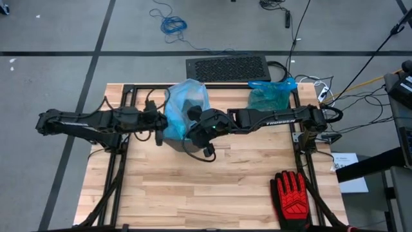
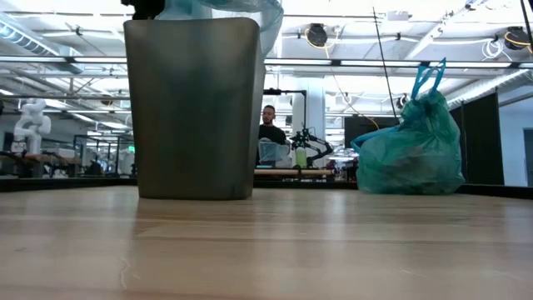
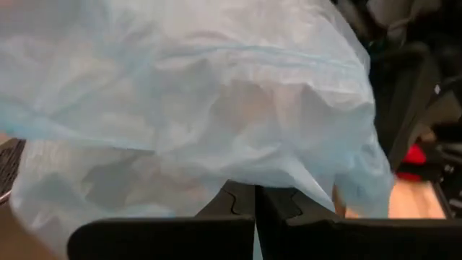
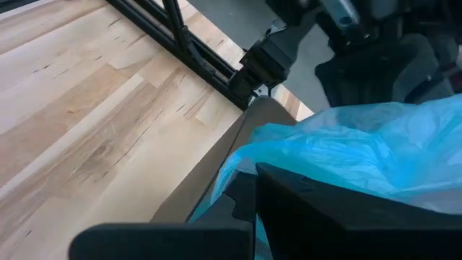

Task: Place trash/remove bag and relplace
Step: Insert the blue trash bag into the black trash bin

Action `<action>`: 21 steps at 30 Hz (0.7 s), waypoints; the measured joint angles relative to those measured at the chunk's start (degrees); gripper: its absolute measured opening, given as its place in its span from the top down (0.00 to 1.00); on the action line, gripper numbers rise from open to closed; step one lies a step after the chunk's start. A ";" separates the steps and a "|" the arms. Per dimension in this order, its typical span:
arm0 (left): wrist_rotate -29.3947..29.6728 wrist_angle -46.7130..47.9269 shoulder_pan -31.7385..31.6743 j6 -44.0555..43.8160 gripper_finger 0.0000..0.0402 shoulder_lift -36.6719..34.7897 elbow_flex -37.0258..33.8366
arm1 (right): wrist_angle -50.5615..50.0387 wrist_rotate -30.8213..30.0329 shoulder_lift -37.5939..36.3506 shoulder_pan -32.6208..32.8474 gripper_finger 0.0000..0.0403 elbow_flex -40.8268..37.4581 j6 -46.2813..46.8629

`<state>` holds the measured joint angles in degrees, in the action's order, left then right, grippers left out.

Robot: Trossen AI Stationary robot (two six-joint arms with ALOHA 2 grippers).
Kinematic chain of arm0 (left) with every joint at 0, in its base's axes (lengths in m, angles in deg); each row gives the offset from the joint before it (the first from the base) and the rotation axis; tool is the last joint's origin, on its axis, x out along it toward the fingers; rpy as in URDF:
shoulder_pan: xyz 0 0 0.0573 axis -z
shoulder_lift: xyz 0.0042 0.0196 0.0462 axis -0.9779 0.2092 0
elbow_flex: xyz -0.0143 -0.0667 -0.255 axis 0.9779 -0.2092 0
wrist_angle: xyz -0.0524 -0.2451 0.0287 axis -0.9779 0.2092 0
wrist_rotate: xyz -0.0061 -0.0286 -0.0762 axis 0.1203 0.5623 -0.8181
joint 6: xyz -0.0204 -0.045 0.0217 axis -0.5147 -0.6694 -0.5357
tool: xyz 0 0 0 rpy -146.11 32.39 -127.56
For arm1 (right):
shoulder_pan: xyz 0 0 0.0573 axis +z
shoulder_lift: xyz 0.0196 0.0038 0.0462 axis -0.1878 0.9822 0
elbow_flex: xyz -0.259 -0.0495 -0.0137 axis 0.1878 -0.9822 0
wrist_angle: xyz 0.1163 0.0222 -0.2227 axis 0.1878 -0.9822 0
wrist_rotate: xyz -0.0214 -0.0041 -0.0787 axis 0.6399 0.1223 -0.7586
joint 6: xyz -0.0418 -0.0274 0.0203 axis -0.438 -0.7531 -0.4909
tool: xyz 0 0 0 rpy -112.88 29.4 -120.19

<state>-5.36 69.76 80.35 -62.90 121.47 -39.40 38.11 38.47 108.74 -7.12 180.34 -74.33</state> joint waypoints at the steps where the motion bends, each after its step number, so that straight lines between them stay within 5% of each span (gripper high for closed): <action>1: 0.01 1.66 -0.01 -0.49 1.00 -0.36 0.09 | -0.19 0.00 0.00 0.00 1.00 0.00 0.00; 8: -1.92 8.31 0.91 -3.18 1.00 -0.04 0.16 | -0.01 0.00 0.00 -0.02 1.00 0.00 -0.36; 21: -2.47 9.85 1.43 0.33 1.00 15.95 4.34 | 0.47 0.31 0.02 -0.96 1.00 0.00 -0.24</action>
<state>-7.83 79.60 81.79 -62.57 137.42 -35.06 38.57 38.78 108.76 -8.07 180.34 -74.57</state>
